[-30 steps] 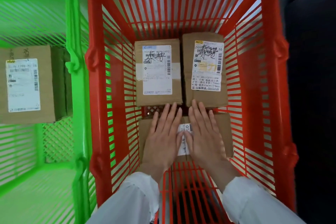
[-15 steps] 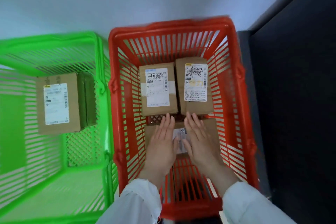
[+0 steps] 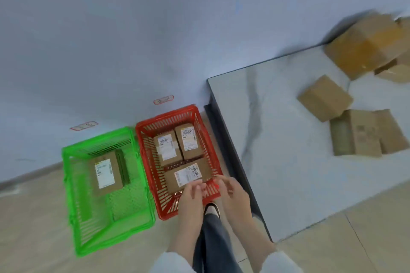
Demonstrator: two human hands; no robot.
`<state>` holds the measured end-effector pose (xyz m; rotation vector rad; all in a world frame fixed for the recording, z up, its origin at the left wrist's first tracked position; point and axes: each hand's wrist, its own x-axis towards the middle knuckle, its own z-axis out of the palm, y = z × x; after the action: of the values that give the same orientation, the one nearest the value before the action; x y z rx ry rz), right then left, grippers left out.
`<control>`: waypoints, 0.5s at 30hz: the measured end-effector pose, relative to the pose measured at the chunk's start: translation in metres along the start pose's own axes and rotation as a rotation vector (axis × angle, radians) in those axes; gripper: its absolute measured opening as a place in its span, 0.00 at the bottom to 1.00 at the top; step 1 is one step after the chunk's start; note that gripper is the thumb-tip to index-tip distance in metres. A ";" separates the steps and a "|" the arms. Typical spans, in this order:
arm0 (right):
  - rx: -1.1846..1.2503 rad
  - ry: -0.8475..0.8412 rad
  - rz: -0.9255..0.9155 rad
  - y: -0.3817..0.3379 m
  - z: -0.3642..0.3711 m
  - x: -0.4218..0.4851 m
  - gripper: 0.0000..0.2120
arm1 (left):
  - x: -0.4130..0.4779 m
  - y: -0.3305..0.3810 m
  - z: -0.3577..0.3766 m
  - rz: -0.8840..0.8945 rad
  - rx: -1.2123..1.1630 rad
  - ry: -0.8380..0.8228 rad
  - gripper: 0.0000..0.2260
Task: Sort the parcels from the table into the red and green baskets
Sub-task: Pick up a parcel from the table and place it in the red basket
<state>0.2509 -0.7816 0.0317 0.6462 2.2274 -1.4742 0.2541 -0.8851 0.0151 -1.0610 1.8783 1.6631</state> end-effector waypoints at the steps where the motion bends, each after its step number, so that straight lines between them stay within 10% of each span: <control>1: 0.049 0.024 0.023 -0.009 -0.014 -0.011 0.08 | -0.015 0.007 0.007 0.009 -0.009 -0.034 0.10; 15: 0.605 0.456 0.100 0.003 -0.268 -0.115 0.10 | -0.200 0.091 0.187 0.188 0.063 -0.383 0.10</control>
<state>0.3289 -0.5510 0.1922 1.3764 1.9791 -2.1311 0.2769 -0.6521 0.1835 -0.5054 1.8003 1.7478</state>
